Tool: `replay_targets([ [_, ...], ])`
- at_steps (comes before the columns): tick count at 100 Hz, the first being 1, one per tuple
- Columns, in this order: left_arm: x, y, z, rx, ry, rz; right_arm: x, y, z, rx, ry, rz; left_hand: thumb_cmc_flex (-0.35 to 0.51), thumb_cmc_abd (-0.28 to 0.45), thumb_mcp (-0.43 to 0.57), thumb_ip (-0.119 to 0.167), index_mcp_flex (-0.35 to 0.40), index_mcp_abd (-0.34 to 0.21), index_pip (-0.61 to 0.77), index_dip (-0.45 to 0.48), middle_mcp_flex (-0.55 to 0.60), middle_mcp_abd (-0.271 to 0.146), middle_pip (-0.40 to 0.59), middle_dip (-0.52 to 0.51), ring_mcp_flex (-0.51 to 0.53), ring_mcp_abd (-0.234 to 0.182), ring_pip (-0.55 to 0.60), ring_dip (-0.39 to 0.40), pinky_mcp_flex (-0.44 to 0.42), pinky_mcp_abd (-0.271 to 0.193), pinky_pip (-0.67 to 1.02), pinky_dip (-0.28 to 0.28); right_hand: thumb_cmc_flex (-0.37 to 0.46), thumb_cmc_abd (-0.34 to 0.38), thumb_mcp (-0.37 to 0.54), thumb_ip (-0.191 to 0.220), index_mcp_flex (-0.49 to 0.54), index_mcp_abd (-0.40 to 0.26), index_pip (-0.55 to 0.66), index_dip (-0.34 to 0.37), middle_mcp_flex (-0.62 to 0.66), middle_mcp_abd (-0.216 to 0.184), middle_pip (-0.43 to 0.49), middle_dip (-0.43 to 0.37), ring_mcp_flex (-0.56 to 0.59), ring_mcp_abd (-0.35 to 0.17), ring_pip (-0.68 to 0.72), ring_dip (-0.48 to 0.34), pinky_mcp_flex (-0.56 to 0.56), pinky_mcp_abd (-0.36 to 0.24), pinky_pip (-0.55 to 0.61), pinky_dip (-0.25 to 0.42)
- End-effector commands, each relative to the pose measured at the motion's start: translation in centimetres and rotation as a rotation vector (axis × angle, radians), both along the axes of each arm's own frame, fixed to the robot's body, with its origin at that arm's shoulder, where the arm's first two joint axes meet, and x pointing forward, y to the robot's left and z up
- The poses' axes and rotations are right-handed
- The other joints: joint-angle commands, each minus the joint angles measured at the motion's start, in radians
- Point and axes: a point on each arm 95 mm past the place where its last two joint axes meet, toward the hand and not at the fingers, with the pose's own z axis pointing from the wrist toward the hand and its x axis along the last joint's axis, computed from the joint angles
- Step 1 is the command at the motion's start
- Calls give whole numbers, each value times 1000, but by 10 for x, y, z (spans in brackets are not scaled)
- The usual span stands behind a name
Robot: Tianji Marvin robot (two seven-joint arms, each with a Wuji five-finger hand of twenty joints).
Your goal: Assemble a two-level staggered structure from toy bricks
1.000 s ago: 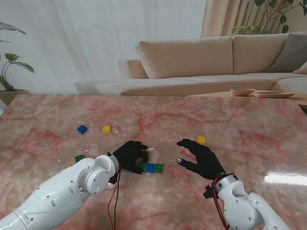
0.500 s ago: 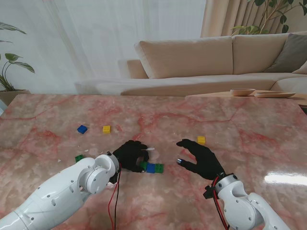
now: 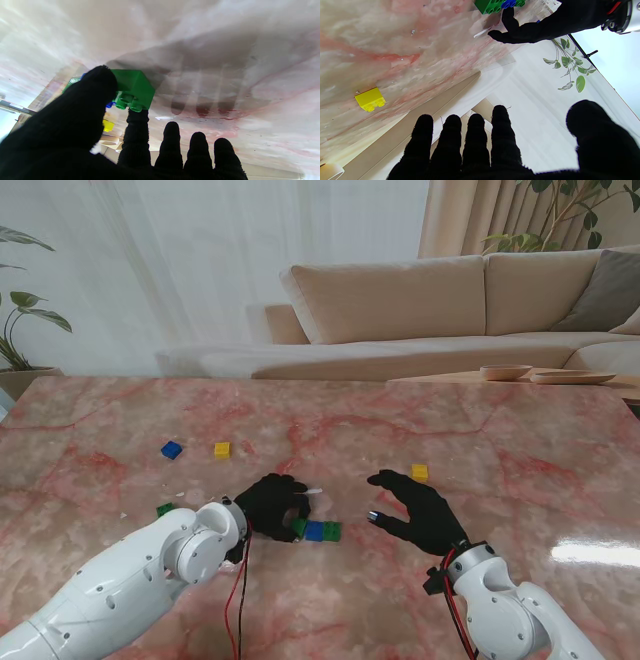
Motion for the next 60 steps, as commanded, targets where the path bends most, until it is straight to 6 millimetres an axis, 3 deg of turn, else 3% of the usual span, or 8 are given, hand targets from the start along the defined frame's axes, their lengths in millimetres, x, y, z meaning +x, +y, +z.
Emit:
replay_targets([
  [1, -3, 1, -5, 7, 7, -3, -3, 1, -4, -1, 22, 5, -55, -8, 0, 7, 9, 21, 20, 11, 34, 1, 19, 4, -45, 19, 23, 7, -11, 10, 0, -7, -6, 14, 7, -1, -18, -26, -23, 0, -26, -2, -22, 0, -40, -28, -9, 9, -17, -13, -5, -10],
  [28, -3, 2, -4, 2, 21, -12, -3, 1, -4, 0, 20, 1, -87, -59, -57, -6, -62, 52, -73, -22, 14, -2, -36, -11, -47, 23, 10, -13, -11, 12, -12, -27, -7, 15, 7, -1, -17, -25, -23, 1, -26, -2, -22, 0, -41, -29, -9, 9, -17, -13, -5, -10],
  [60, -5, 11, -1, 22, 29, -24, -3, 2, -4, 2, 20, 2, -46, -86, 1, 4, -125, 60, -156, -88, 6, -6, -77, -13, -46, 22, 6, -39, -9, 14, -20, -48, -7, 15, 7, -1, -17, -26, -24, 2, -27, -2, -22, 0, -42, -28, -9, 9, -18, -13, -5, -9],
])
